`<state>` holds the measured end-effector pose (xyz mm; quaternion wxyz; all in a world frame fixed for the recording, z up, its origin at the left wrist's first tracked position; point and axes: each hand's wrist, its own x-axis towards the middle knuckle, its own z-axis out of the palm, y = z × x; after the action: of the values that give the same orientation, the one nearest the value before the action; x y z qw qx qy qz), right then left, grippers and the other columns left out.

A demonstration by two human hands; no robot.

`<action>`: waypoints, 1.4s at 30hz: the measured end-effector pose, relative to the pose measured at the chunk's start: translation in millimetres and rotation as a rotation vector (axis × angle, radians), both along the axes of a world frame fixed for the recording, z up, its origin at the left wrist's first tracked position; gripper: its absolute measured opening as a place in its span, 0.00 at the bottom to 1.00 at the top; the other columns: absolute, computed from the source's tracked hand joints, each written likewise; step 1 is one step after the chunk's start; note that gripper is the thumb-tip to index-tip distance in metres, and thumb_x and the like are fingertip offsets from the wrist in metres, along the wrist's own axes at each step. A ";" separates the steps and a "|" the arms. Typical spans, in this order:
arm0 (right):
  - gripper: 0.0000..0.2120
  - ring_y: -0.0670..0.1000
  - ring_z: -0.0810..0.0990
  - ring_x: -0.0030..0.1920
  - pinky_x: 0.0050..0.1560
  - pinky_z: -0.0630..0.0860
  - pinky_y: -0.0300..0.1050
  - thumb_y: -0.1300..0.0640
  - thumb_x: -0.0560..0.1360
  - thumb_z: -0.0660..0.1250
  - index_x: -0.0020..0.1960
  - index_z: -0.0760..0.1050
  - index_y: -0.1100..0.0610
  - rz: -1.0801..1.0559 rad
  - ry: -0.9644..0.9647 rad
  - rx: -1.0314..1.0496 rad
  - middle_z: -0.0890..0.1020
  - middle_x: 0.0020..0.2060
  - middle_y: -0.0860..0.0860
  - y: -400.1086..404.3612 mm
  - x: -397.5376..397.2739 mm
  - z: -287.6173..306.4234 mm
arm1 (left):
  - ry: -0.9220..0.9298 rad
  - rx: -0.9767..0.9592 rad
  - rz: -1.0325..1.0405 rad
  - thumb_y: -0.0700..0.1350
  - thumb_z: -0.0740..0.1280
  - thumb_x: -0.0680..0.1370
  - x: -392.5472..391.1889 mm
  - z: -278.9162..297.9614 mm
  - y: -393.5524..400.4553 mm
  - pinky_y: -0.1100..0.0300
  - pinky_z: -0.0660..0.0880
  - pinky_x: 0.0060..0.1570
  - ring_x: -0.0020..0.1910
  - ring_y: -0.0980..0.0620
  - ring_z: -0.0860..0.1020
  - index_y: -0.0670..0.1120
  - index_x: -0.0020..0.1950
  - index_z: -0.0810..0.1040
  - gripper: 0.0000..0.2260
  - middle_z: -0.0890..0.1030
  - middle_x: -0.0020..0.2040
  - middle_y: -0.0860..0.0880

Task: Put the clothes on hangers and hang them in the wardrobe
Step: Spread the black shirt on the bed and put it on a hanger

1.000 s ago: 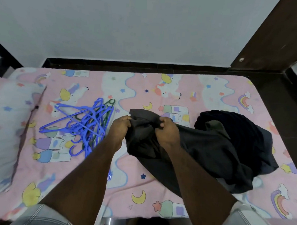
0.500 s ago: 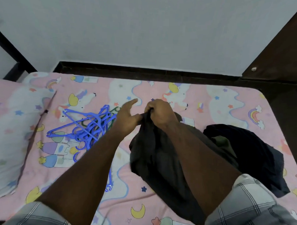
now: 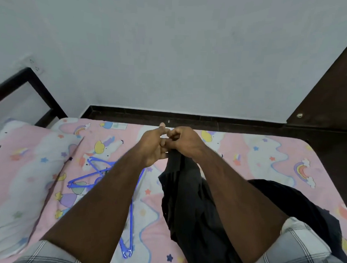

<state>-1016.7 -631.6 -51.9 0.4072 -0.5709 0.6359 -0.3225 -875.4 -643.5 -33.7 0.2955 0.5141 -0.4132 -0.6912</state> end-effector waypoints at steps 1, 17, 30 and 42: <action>0.14 0.53 0.84 0.49 0.55 0.81 0.52 0.57 0.67 0.80 0.50 0.82 0.57 0.008 0.010 0.010 0.85 0.46 0.53 -0.3 -2.4 4.8 | -0.098 -0.060 -0.025 0.50 0.57 0.86 1.2 4.1 -2.4 0.53 0.81 0.43 0.44 0.43 0.84 0.45 0.62 0.77 0.14 0.83 0.46 0.39; 0.07 0.57 0.72 0.41 0.43 0.70 0.54 0.63 0.69 0.68 0.46 0.77 0.54 -0.233 -0.300 0.001 0.76 0.42 0.58 10.7 -32.0 108.7 | -0.092 -0.450 -0.464 0.47 0.69 0.80 9.6 61.7 -28.0 0.47 0.77 0.59 0.50 0.42 0.82 0.44 0.60 0.83 0.11 0.84 0.50 0.40; 0.08 0.48 0.81 0.51 0.52 0.71 0.34 0.60 0.77 0.67 0.53 0.84 0.54 -0.541 0.294 -0.398 0.85 0.49 0.48 18.7 -51.6 136.0 | -0.325 -0.775 -0.366 0.60 0.69 0.76 16.0 105.9 -45.8 0.50 0.78 0.44 0.39 0.46 0.81 0.47 0.43 0.79 0.16 0.83 0.40 0.43; 0.04 0.47 0.79 0.45 0.48 0.70 0.37 0.55 0.74 0.74 0.47 0.83 0.55 -0.672 0.273 -0.415 0.83 0.43 0.47 29.2 -85.6 150.3 | -0.735 -0.775 -0.571 0.55 0.73 0.77 46.2 90.4 -58.0 0.58 0.73 0.40 0.37 0.52 0.77 0.44 0.40 0.80 0.15 0.80 0.36 0.50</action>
<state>-1102.3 -602.4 98.4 0.0674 -0.4391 0.7564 -0.4801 -829.2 -701.5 56.7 0.1022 0.4427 -0.8315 -0.3195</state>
